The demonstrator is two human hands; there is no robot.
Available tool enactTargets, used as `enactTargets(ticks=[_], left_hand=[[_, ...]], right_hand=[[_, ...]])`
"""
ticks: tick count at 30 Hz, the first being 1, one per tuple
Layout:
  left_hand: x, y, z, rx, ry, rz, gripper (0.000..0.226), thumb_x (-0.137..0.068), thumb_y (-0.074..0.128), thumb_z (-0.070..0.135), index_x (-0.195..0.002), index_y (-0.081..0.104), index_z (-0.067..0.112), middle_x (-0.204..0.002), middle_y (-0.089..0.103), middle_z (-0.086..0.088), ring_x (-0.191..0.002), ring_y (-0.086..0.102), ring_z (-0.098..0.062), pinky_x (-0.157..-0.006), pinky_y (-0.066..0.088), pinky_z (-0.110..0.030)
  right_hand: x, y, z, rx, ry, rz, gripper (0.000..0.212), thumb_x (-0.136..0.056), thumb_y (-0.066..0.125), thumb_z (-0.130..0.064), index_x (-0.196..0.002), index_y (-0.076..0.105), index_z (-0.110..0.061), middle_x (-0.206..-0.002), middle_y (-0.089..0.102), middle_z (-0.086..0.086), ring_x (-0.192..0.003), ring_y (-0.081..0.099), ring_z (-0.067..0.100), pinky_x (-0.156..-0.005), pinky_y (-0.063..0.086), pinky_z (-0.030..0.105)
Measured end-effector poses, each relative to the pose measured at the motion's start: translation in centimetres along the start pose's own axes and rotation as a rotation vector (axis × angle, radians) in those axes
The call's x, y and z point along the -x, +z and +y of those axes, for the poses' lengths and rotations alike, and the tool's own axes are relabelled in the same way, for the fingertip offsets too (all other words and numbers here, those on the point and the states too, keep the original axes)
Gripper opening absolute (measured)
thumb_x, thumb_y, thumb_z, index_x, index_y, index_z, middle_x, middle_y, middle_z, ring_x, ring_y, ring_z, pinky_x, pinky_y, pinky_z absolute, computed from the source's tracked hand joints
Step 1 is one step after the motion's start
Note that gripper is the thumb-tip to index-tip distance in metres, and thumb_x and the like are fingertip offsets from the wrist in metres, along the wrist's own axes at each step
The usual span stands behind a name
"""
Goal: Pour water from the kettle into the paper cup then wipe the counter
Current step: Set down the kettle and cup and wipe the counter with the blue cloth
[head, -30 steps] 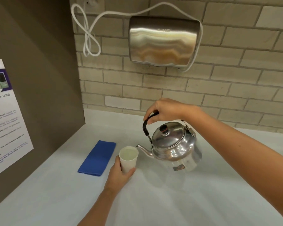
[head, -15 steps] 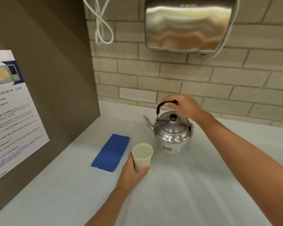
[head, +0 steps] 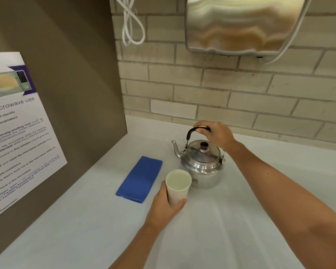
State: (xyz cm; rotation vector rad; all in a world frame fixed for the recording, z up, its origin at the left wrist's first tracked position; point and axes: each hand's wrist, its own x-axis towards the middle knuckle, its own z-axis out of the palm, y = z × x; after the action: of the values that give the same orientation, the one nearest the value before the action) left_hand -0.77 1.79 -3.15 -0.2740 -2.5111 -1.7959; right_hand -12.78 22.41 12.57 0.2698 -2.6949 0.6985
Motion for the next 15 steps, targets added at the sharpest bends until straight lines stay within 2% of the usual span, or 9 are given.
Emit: enactTargets(ticks=[4,7,10,12,15], left_hand=[[-0.1,0.0,-0.1,0.003,-0.004,-0.004,0.065,-0.062,0.075,0.048,-0.111,0.034,0.06,-0.114,0.054,0.025,-0.106,0.054,0.006,-0.078,0.048,-0.011],[-0.1,-0.1,-0.1,0.0,-0.005,-0.014,0.066,-0.063,0.077,0.046,-0.111,0.034,0.059,-0.114,0.053,0.026,-0.105,0.051,0.011,-0.075,0.047,-0.005],[-0.1,-0.3,0.1,-0.01,-0.012,-0.043,0.068,-0.064,0.077,0.041,-0.112,0.033,0.059,-0.115,0.051,0.028,-0.107,0.049,0.013,-0.076,0.044,-0.001],[0.1,-0.6,0.3,-0.022,-0.009,-0.083,0.072,-0.066,0.078,0.035,-0.116,0.03,0.056,-0.118,0.049,0.027,-0.11,0.048,0.01,-0.08,0.044,-0.004],[0.9,-1.7,0.1,-0.045,-0.002,-0.17,0.077,-0.073,0.073,0.019,-0.13,0.027,0.041,-0.126,0.045,0.019,-0.117,0.045,0.004,-0.089,0.037,-0.011]], right_hand=[[0.1,0.6,0.2,-0.016,-0.016,0.017,0.019,-0.088,0.061,-0.031,-0.105,0.068,-0.028,-0.102,0.074,-0.002,-0.083,0.063,0.017,-0.071,0.045,0.028],[0.3,0.3,0.2,-0.024,-0.017,0.002,0.022,-0.088,0.061,-0.032,-0.11,0.067,-0.028,-0.105,0.072,0.0,-0.093,0.064,0.022,-0.078,0.05,0.034],[1.5,-0.2,-0.4,0.065,-0.038,0.008,0.04,-0.089,0.057,-0.037,-0.129,0.052,-0.031,-0.113,0.061,0.009,-0.103,0.054,0.028,-0.086,0.049,0.045],[3.2,-0.5,-0.8,0.168,-0.029,0.119,0.046,-0.09,0.056,-0.033,-0.135,0.044,-0.033,-0.117,0.052,0.01,-0.105,0.047,0.03,-0.084,0.046,0.047],[7.5,-0.2,-1.6,0.162,0.065,0.286,0.049,-0.089,0.056,-0.02,-0.136,0.043,-0.027,-0.12,0.05,0.012,-0.105,0.045,0.032,-0.081,0.045,0.048]])
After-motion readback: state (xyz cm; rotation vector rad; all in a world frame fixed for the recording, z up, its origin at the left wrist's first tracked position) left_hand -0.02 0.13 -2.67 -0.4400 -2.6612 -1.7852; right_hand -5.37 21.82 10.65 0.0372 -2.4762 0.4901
